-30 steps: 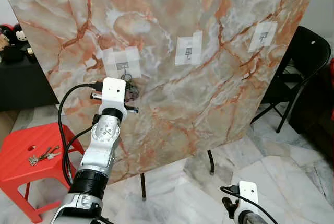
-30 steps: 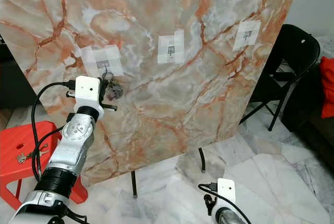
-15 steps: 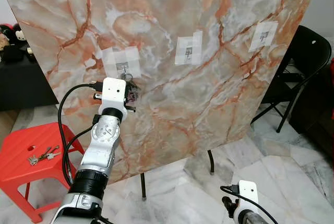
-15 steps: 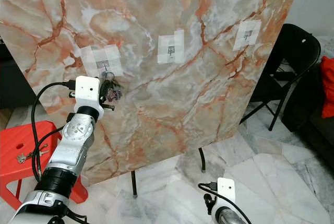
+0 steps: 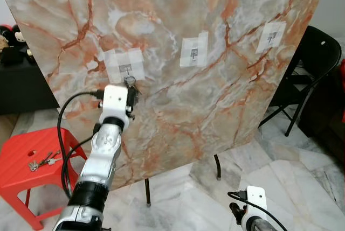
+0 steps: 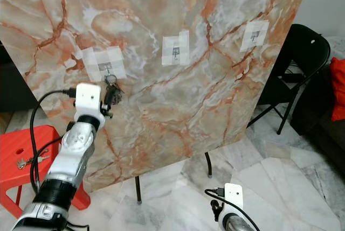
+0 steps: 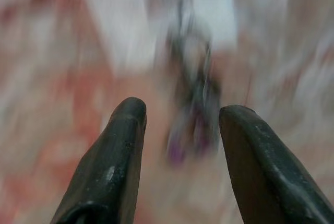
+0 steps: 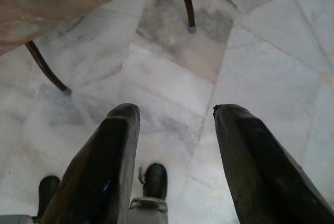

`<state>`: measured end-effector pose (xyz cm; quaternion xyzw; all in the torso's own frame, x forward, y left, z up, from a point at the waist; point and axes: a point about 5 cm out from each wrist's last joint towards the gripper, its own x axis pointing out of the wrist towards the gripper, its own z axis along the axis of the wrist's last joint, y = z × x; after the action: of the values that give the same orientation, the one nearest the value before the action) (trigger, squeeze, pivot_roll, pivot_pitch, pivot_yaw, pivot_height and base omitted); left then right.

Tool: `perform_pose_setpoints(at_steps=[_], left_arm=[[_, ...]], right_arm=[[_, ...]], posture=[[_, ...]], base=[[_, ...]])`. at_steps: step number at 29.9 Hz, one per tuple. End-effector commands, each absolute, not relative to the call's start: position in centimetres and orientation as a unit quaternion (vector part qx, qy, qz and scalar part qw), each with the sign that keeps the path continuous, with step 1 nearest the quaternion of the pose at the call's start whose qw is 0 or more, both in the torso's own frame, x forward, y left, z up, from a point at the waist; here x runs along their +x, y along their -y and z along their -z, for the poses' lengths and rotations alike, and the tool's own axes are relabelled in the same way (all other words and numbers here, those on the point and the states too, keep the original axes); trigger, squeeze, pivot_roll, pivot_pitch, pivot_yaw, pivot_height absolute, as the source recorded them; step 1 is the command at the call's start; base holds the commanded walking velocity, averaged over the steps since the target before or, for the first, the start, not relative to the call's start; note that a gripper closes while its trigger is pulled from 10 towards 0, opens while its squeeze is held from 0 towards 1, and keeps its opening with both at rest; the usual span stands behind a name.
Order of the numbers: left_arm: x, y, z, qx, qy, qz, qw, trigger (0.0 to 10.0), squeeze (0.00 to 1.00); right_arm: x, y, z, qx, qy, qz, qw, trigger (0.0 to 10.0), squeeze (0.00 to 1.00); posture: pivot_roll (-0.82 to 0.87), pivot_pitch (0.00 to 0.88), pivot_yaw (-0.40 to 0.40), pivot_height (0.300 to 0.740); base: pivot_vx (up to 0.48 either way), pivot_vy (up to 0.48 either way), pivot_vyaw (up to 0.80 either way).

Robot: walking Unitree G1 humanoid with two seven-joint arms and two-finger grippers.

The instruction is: Hang keys on a hook

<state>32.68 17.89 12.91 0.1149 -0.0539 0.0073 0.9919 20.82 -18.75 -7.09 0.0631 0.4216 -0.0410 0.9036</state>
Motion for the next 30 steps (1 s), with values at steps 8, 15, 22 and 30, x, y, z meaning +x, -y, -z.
perform_pose_setpoints(at_steps=[8,15,22,30], left_arm=[[29.2,-19.9,-8.0,0.145,-0.010,0.012,0.989,10.0,0.00],[26.5,-22.9,-1.5,0.162,-0.157,0.003,0.974,10.0,0.00],[22.3,-24.5,3.9,0.131,-0.328,-0.024,0.935,10.0,0.00],[19.0,-23.2,6.8,0.070,-0.400,-0.054,0.912,10.0,0.00]], right_arm=[[20.8,18.9,7.1,0.062,-0.423,0.047,0.903,10.0,0.00],[20.8,18.9,7.1,0.063,-0.424,0.049,0.902,10.0,0.00],[20.8,19.0,7.1,0.057,-0.429,0.051,0.900,10.0,0.00],[20.8,18.9,7.1,0.061,-0.429,0.058,0.900,10.0,0.00]], posture=[[0.10,0.000,-0.058,0.740],[0.09,0.000,-0.058,0.740],[0.09,0.000,-0.059,0.740],[0.07,0.000,-0.046,0.740]], base=[[0.000,0.000,0.00],[0.000,0.000,0.00],[0.000,0.000,0.00],[0.000,0.000,0.00]])
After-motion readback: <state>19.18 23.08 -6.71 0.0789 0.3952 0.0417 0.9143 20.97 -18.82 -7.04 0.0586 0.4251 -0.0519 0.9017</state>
